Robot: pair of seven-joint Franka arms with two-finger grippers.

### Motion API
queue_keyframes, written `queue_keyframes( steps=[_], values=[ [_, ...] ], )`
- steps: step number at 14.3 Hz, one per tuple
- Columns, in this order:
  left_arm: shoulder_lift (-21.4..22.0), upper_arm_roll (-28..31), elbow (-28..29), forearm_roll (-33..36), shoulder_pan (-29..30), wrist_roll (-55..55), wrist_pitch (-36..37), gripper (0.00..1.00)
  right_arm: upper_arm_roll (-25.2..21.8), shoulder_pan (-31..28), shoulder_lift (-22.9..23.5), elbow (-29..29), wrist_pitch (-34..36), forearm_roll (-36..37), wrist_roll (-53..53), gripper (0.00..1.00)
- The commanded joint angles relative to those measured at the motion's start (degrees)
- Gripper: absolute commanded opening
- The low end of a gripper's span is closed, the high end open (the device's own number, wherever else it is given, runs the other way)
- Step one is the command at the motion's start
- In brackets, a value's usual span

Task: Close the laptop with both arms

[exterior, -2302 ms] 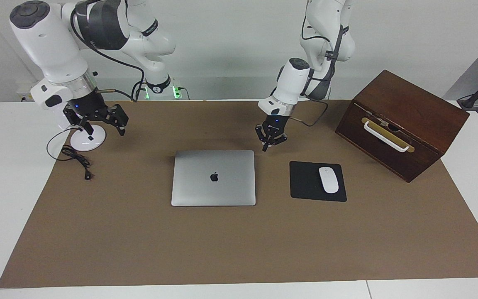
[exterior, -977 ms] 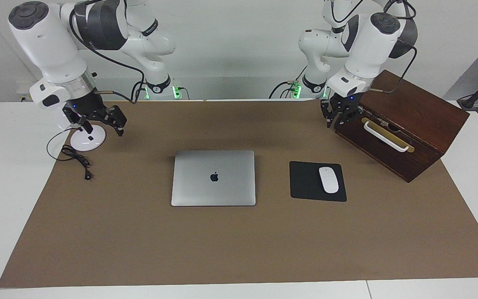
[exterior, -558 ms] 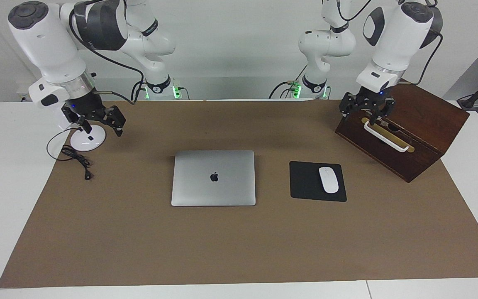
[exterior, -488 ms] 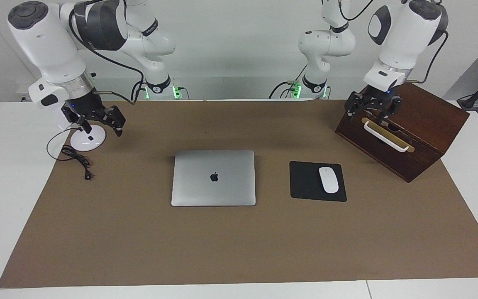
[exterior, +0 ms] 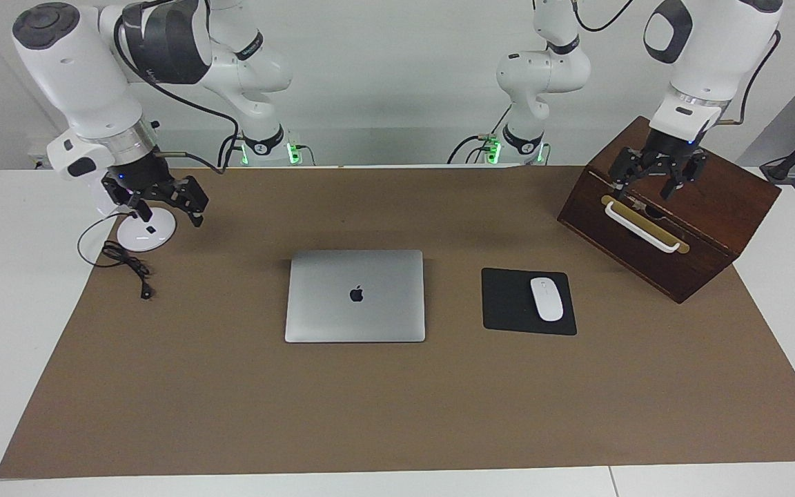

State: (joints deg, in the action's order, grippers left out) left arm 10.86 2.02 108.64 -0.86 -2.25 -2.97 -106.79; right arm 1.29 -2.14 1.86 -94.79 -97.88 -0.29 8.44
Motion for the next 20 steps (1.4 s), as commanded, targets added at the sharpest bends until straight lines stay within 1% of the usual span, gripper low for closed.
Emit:
queue_keyframes(
  steps=[1, 4, 7, 10, 13, 20],
  values=[
    [-5.0, -0.6, -10.1, 1.1, 1.2, 0.3, 7.7, 1.0, 0.6, -0.8, -1.6, -1.8, 0.0, 0.8, 0.3, 1.0],
    [-6.9, -0.6, -15.1, 0.7, 1.2, 0.2, 12.6, 1.0, 0.6, -0.8, -1.5, -1.8, -0.1, 0.8, 0.3, 1.0],
    [-9.5, -0.7, -18.1, 0.6, 1.2, 0.2, 17.8, 1.0, 0.6, -0.8, -1.6, -1.8, 0.0, 0.8, 0.3, 1.0],
    [-9.9, -0.7, -17.5, 0.3, 1.2, 0.3, 18.1, 1.0, 0.6, -0.8, -1.6, -1.9, 0.0, 0.8, 0.3, 1.0],
    [-9.7, -0.7, -15.7, 0.4, 0.9, 0.5, 18.4, 1.0, 0.6, -0.9, -1.6, -1.9, -0.3, 0.8, 0.3, 1.0],
    [-9.5, -0.9, -15.5, 0.7, 0.8, 0.3, 18.5, 1.0, 0.6, -2.7, -1.5, -1.6, -0.3, 0.8, -1.8, 1.0]
  ],
)
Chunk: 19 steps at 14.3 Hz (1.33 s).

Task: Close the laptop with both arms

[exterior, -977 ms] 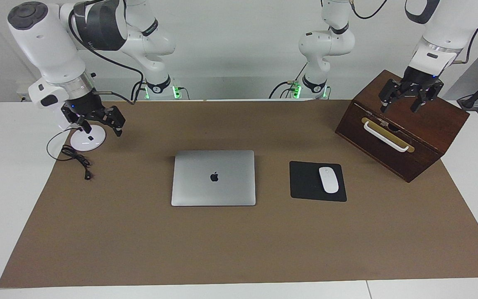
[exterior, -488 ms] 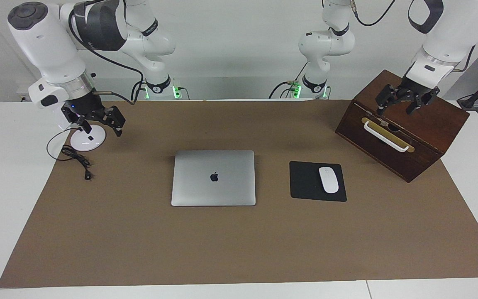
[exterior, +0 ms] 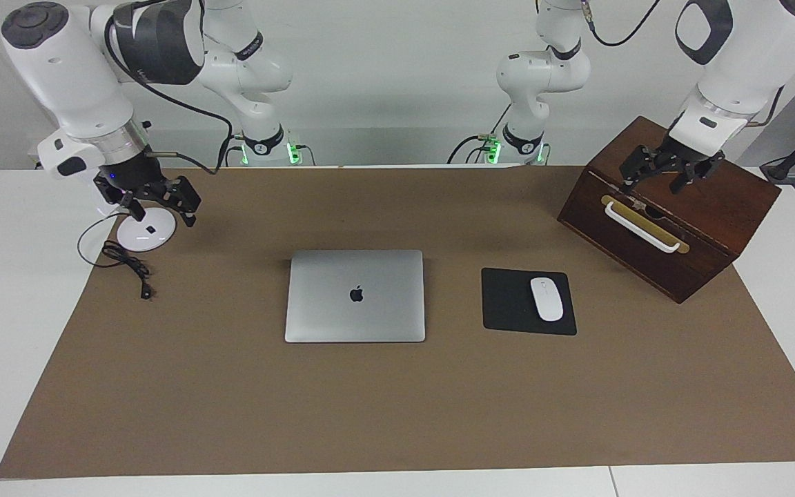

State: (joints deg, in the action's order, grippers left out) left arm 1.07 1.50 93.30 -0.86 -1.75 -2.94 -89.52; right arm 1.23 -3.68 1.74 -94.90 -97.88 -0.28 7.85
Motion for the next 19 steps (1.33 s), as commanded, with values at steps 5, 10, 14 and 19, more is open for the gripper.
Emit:
queue_keyframes(
  steps=[5, 10, 14, 19],
  values=[
    [0.3, -0.4, -0.1, 0.6, 0.5, 0.2, 1.2, 1.0, 0.6, -1.2, -1.4, -1.6, -0.3, 0.8, -1.1, 1.0],
    [0.3, -0.4, -0.1, 0.5, 0.6, 0.2, 1.3, 1.0, 0.6, -1.0, -1.4, -1.4, -0.1, 0.8, -2.4, 1.0],
    [0.3, -0.4, -0.1, 0.5, 0.6, 0.2, 1.2, 1.0, 0.6, -1.2, -1.4, -1.5, -0.1, 0.8, -5.2, 1.0],
    [0.3, -0.4, -0.1, 0.4, 0.6, 0.2, 1.2, 1.0, 0.6, -1.2, -1.4, -1.5, -0.1, 0.8, -5.2, 1.0]
  ],
)
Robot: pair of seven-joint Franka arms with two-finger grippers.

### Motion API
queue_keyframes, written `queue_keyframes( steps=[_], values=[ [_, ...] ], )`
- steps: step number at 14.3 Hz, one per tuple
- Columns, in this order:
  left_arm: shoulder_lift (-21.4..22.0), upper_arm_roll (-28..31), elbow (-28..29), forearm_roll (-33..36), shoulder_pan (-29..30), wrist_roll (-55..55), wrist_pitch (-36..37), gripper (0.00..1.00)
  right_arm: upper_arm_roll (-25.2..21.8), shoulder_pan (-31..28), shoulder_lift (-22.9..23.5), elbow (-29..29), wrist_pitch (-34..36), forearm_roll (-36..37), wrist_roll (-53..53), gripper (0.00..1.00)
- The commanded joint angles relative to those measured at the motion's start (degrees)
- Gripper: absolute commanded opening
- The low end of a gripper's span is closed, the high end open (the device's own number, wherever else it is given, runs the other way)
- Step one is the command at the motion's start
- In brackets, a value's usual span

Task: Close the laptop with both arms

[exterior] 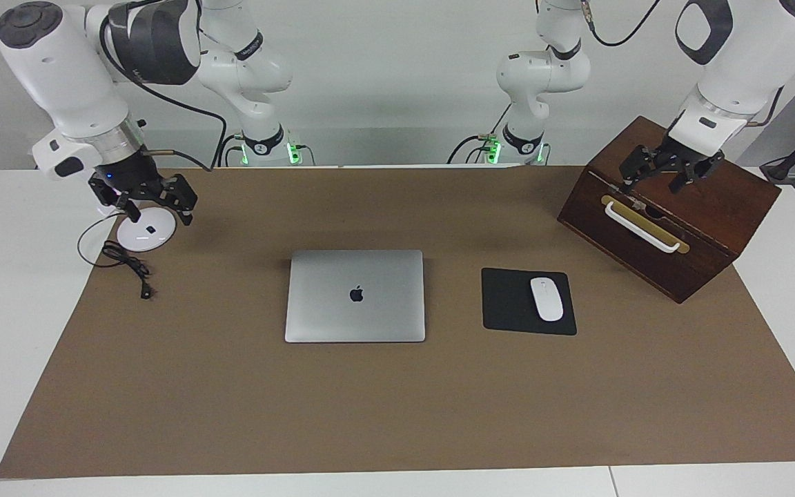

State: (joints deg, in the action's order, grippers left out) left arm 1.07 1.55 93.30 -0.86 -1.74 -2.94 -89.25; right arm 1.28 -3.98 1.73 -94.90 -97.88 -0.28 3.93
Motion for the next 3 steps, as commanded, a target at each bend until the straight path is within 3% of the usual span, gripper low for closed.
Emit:
queue_keyframes(
  steps=[1, 3],
  values=[
    [0.3, -0.4, -0.1, 0.4, 0.6, 0.2, 0.9, 1.0, 0.6, -0.9, -1.4, -1.6, -0.1, 0.8, -1.3, 1.0],
    [0.3, -0.4, -0.1, 0.4, 0.6, 0.2, 0.8, 1.0, 0.6, -1.3, -1.4, -1.6, -0.1, 0.8, -1.3, 1.0]
  ],
)
